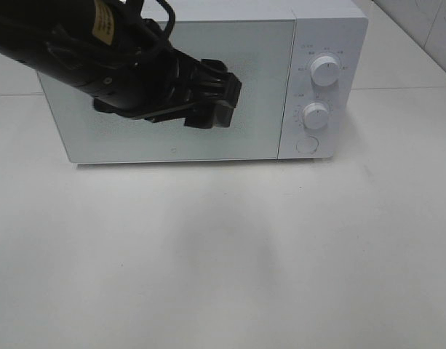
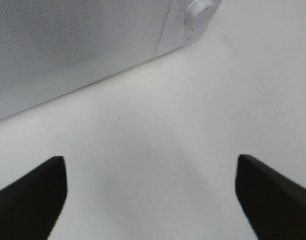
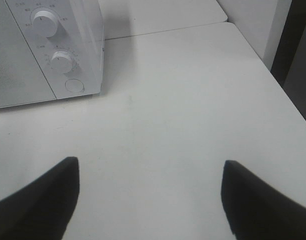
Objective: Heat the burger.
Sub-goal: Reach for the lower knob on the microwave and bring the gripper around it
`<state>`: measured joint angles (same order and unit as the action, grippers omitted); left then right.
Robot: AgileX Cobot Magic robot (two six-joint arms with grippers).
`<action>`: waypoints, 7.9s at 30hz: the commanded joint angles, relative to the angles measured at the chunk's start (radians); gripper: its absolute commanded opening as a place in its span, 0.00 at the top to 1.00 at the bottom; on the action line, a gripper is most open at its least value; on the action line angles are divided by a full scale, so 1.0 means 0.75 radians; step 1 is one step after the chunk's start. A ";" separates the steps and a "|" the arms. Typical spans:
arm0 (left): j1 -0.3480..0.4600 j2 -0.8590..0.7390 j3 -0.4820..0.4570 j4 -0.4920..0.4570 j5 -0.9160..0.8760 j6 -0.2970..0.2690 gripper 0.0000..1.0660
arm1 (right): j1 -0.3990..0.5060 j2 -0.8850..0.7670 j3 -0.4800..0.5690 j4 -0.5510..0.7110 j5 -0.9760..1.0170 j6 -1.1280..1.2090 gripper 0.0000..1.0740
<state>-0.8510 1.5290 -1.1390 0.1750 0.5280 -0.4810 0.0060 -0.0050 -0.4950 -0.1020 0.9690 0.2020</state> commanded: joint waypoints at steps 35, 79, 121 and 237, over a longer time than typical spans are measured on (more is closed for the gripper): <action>0.825 -0.437 0.065 -0.164 0.761 0.243 0.06 | -0.008 -0.033 0.004 0.003 -0.007 -0.019 0.29; 1.115 -2.087 0.780 -0.179 0.844 0.521 0.06 | -0.008 -0.033 0.004 0.003 -0.007 -0.019 0.29; 1.115 -2.069 0.831 -0.268 0.721 0.604 0.06 | -0.007 -0.032 0.003 0.001 -0.009 -0.023 0.29; 1.115 -2.068 0.831 -0.264 0.721 0.608 0.06 | 0.783 2.681 -0.276 1.000 -2.948 -0.632 0.29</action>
<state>-0.0160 -0.0050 -0.5170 -0.0180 1.0860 -0.0260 0.5980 2.0060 -0.6920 0.6700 -1.2050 -0.2810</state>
